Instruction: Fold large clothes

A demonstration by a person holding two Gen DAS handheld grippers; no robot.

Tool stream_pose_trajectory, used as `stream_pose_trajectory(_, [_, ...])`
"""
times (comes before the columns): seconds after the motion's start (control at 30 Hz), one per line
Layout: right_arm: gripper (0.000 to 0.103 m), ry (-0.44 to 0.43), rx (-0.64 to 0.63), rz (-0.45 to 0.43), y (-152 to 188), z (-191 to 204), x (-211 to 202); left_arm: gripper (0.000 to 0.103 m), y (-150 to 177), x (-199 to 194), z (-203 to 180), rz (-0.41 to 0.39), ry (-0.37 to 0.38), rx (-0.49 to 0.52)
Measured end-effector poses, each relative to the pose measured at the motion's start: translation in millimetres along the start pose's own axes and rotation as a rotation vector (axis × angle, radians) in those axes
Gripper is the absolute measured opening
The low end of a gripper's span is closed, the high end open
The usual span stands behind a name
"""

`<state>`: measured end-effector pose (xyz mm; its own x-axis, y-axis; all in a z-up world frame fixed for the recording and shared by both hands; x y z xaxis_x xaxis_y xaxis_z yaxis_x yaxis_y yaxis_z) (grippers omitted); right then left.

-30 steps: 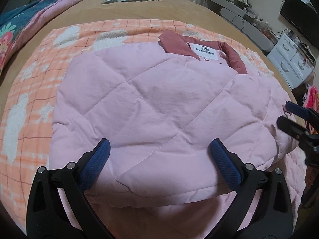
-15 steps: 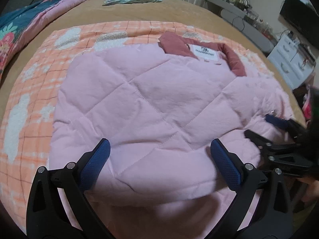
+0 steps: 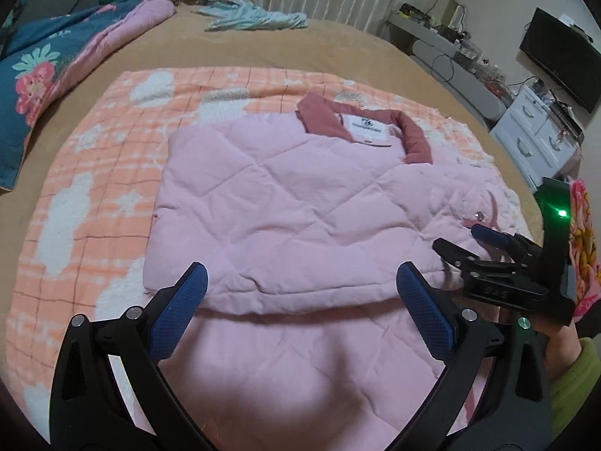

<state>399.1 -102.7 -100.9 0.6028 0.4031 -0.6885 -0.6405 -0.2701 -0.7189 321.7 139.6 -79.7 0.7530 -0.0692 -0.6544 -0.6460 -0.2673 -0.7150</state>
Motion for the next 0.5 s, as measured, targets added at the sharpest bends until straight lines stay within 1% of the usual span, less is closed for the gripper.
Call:
stream_pose_trajectory(0.27, [0.097,-0.067,0.064,-0.095,-18,3,-63,0.095,-1,-27,-13,-0.026,0.023,-0.007])
stream_pose_trajectory(0.4, [0.098,-0.035,0.048,-0.134,-27,0,-85,0.095,-6,-42,-18,-0.049,0.016,0.008])
stream_pose_trajectory(0.5, [0.098,-0.039,0.052,-0.159,-33,0,-101,0.095,-11,-52,-19,-0.066,0.012,0.01])
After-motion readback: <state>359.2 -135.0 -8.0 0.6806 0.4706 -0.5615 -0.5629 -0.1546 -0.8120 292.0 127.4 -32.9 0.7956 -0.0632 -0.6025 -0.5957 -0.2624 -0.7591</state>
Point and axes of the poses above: each gripper's, at about its wrist camera, not at the fingertips, and x roughly the way its jaws point, z to its left, y to its underside, the point moved 8 cm from there along x, roughly the way its jaws point, and after that the axes turned 11 degrees about -z, right-handed, at the moved point
